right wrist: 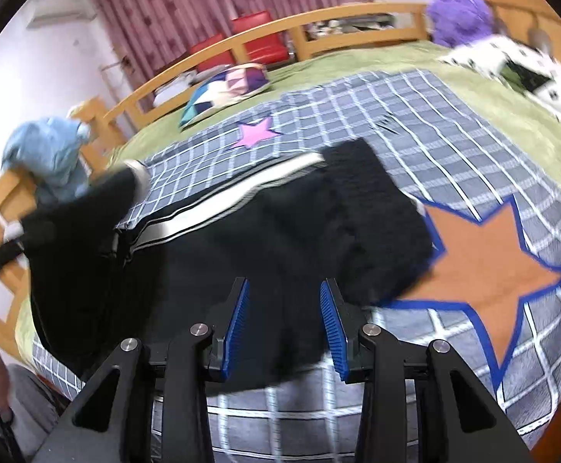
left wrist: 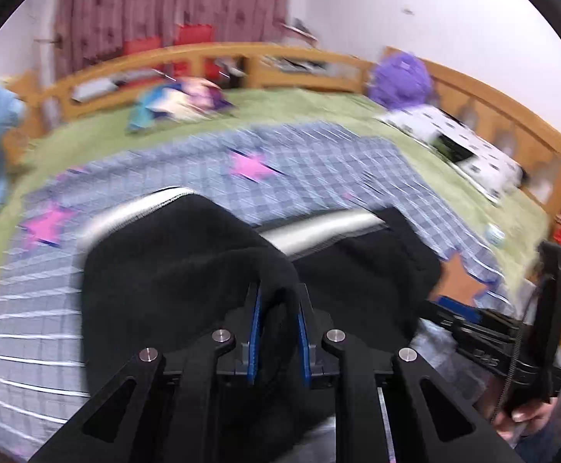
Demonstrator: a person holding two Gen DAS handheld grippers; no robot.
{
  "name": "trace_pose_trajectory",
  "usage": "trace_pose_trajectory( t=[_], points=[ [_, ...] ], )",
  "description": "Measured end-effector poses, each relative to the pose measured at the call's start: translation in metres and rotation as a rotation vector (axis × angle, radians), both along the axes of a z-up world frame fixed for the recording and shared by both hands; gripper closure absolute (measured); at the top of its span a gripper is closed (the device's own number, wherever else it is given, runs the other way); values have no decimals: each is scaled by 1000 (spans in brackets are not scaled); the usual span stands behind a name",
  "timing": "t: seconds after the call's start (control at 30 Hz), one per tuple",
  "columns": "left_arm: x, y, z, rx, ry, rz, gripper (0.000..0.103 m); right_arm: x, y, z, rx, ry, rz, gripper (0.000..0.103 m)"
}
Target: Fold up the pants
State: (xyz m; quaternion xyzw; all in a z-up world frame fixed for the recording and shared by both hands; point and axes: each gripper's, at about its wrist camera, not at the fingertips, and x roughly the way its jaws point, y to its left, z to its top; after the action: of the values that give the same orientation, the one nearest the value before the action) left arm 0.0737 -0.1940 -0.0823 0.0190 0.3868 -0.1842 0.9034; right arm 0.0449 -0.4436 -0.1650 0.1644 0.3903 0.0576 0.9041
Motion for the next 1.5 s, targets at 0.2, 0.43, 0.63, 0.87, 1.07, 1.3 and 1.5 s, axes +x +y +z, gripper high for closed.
trace_pose_trajectory(
  t=[0.2,0.43,0.63,0.87,1.07,1.3,1.5],
  points=[
    [-3,-38,-54,36,97,-72,88,-1,-28,-23,81,73,-47,65],
    [-5,-2,-36,-65,204,-108,62,5,-15,-27,62,100,-10,65],
    [-10,78,-3,-65,77,27,41,26,29,-12,17,69,86,50],
    [2,158,-20,-50,98,208,39,39,73,7,-80,68,134,55],
    [15,181,-46,-93,171,242,39,32,94,14,-33,81,206,50],
    [6,177,-50,-47,148,218,39,76,121,-59,70,243,206,48],
    [9,176,-57,-34,170,202,39,71,130,-46,46,200,253,83]
  ],
)
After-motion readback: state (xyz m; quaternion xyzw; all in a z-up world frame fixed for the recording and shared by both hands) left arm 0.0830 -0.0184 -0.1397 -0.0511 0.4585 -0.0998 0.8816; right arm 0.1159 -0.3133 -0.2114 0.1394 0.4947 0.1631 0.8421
